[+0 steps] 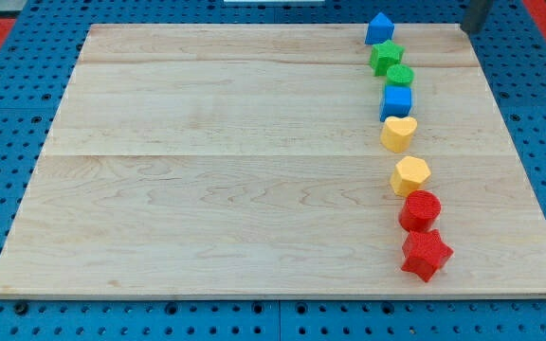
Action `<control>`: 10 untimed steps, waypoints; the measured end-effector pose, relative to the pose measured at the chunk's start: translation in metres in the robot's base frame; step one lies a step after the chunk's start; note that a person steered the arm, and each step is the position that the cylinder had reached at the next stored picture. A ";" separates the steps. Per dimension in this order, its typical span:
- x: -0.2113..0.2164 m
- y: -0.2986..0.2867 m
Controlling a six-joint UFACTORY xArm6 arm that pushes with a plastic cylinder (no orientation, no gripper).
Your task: Push the blue triangle towards the left side of the board
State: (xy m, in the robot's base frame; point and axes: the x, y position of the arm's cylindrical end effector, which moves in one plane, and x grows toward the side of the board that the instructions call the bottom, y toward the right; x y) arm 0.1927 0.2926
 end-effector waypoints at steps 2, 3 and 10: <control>-0.001 -0.049; -0.001 -0.132; 0.034 -0.374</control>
State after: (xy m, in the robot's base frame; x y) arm 0.2266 -0.0813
